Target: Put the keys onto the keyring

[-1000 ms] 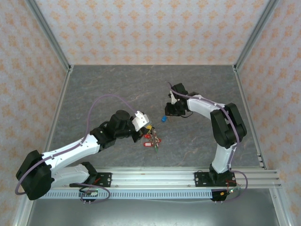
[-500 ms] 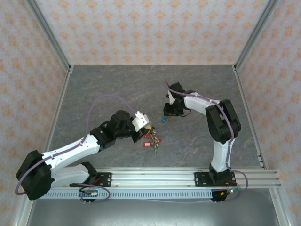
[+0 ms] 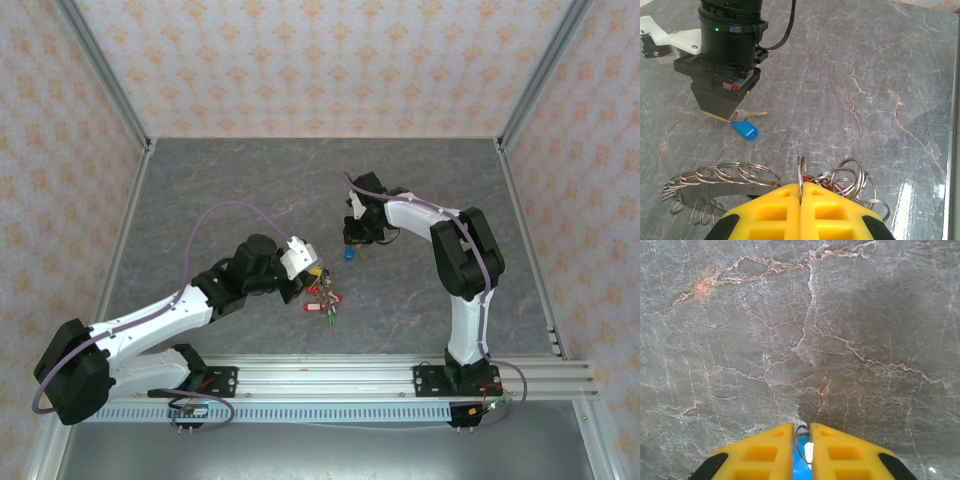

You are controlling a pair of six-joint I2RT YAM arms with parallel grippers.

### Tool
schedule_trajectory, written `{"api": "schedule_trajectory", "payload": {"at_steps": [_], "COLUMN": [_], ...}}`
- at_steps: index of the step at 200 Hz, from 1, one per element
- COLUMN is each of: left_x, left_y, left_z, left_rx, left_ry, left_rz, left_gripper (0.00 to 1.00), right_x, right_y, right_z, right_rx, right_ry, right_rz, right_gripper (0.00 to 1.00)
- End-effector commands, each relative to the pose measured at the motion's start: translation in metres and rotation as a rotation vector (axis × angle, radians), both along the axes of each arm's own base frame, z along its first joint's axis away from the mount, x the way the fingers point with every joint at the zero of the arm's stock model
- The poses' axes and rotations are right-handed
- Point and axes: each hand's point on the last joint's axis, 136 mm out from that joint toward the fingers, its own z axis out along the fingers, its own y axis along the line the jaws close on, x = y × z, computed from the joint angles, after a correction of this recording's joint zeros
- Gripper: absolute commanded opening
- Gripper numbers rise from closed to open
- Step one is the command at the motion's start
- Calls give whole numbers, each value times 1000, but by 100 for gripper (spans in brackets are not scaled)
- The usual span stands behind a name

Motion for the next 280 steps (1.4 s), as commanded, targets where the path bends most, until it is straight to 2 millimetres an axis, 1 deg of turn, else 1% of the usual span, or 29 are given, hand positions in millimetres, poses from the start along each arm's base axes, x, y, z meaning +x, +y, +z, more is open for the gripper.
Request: {"api": "schedule_trajectory", "payload": {"at_steps": [1,16,42,54,74,111,142,166,178,189,206,232,251,258,270,275,277,280], "left_x": [5,6,6,6,6,4,3,2,2,3,3,3,2,2,2,2,2,2], "left_y": [-5,-4,-3,-2,0,1,2,1,0,1,0,1,1,1,1,1,1,1], "left_z": [21,21,21,21,20,21,21,21,23,23,23,21,20,21,20,20,20,20], "left_rx": [-38,-35,-40,-36,-26,-47,-48,-49,-51,-51,-50,-47,-44,-44,-41,-41,-41,-40], "left_ry": [-43,-48,-56,-58,-61,-52,-47,-47,-48,-48,-45,-41,-41,-43,-45,-46,-46,-47], "left_rz": [9,13,18,18,22,32,34,29,27,28,28,31,30,28,25,24,25,26], "left_gripper": [0,0,0,0,0,0,0,0,0,0,0,0,0,0,0,0,0,0], "right_x": [2,-1,-8,-13,-21,-47,-73,-85,-87,-87,-82,-69,-63,-61,-58,-58,-57,-57], "right_y": [-4,-6,-15,-18,-25,-39,-52,-59,-61,-61,-58,-54,-53,-54,-56,-58,-60,-61], "right_z": [-4,-7,-13,-14,-15,-15,-20,-22,-19,-15,-3,26,48,55,68,72,74,75], "right_rx": [-44,-48,-78,-81,-81,-69,-58,-58,-60,-57,-29,37,75,83,99,102,102,102], "right_ry": [-1,12,23,20,10,18,41,50,43,33,-16,-131,-219,-250,-306,-325,-335,-339], "right_rz": [-2,-6,-27,-37,-65,-130,-188,-212,-220,-223,-216,-220,-217,-222,-233,-242,-252,-258], "right_gripper": [11,6,4,2,1,0,1,1,2,5,11,30,38,43,48,51,55,59]}}
